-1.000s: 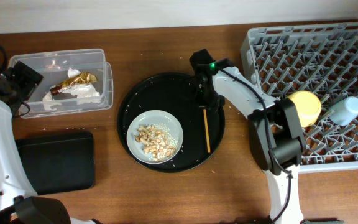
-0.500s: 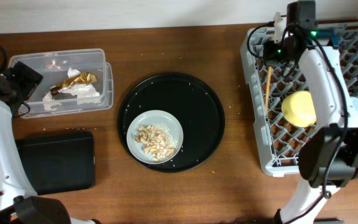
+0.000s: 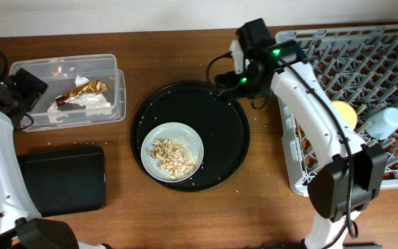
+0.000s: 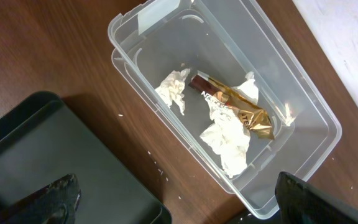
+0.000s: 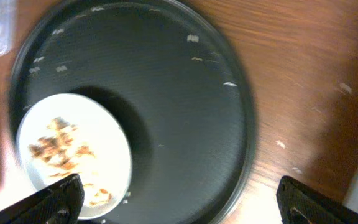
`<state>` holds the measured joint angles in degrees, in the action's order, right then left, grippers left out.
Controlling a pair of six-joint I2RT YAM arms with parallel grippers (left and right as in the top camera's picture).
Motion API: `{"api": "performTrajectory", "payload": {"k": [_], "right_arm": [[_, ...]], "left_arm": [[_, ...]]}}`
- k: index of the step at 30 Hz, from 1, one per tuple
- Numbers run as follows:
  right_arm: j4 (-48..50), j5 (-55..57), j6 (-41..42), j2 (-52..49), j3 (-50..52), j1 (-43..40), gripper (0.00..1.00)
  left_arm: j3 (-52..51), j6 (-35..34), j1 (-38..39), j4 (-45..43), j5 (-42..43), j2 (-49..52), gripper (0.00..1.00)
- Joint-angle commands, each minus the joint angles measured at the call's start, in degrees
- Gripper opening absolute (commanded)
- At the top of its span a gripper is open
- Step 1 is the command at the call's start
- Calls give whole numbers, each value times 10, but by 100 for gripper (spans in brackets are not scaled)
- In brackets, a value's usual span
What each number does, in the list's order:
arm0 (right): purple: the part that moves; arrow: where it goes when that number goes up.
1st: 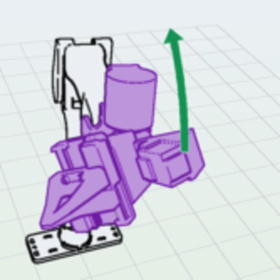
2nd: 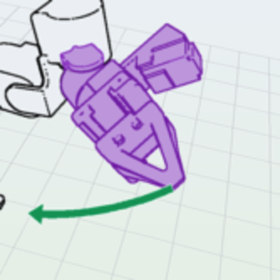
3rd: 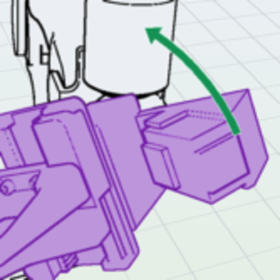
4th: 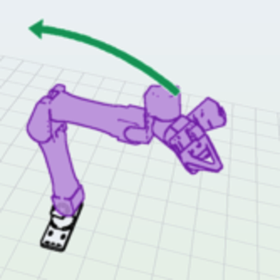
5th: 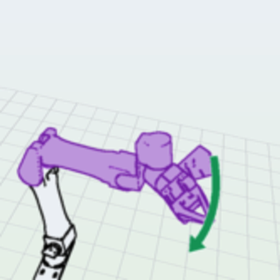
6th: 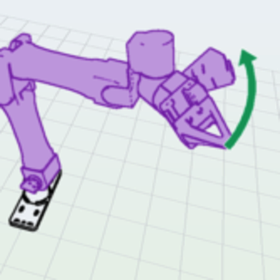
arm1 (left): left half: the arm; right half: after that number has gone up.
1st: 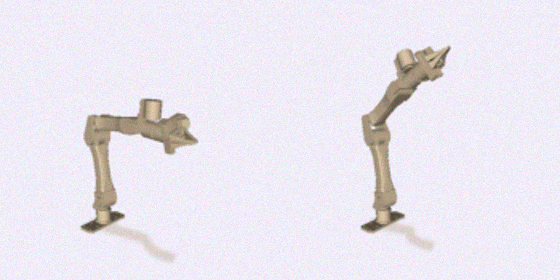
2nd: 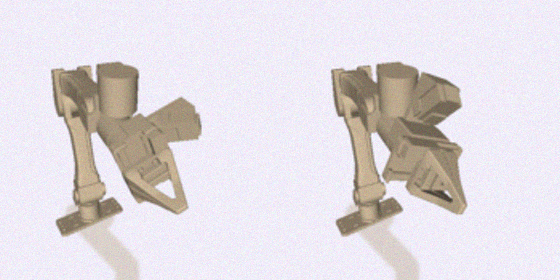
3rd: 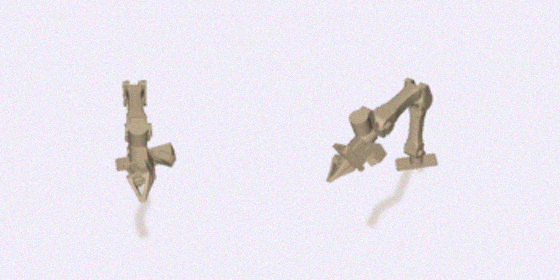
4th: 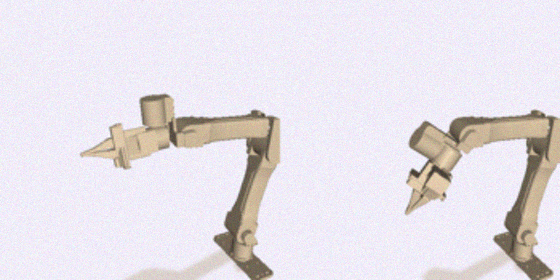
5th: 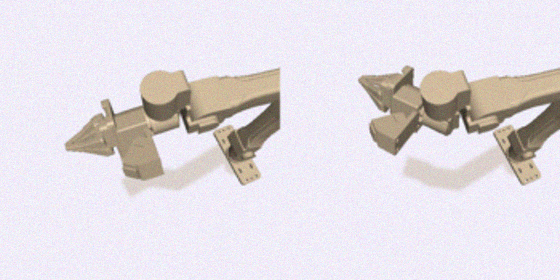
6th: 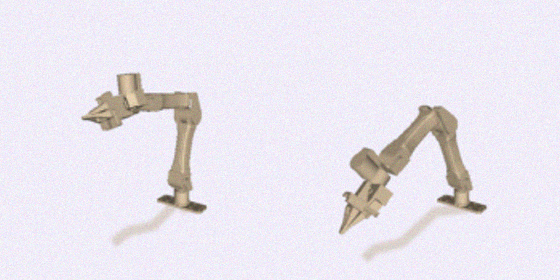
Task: Sort waste into correct bins and load items into the dishwasher rack
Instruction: 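Grasp the white plate of food scraps with the left gripper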
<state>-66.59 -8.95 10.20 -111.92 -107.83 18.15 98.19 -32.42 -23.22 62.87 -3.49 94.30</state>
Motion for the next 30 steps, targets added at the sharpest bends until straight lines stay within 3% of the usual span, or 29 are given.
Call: {"api": "performTrajectory", "payload": {"k": [1,4,6,9,17,20,22,24,25,28,30], "right_arm": [[-62,103,60,40,-41,-81,98],[-132,198,59,63,-101,-216,98],[-151,198,56,60,-102,-315,98],[-151,197,55,59,-102,-395,98],[-151,197,55,58,-102,-414,98],[-151,197,55,58,-102,-414,98],[-151,197,55,58,-102,-414,98],[-151,197,55,58,-102,-414,98],[-151,197,55,58,-102,-414,98],[-151,197,55,58,-102,-414,98],[-151,197,55,58,-102,-414,98]], "left_arm": [[1,-1,-2,0,-4,2,99],[1,-1,-2,0,-4,2,99],[1,-1,-2,0,-4,2,99],[1,-1,-2,0,-4,2,100],[1,-1,-2,0,-4,2,99],[1,-1,-2,73,187,2,99],[1,68,14,91,297,2,99],[1,163,76,89,391,2,99],[1,186,122,86,391,2,99],[1,199,278,86,288,2,99],[1,154,368,89,199,5,99]]}}
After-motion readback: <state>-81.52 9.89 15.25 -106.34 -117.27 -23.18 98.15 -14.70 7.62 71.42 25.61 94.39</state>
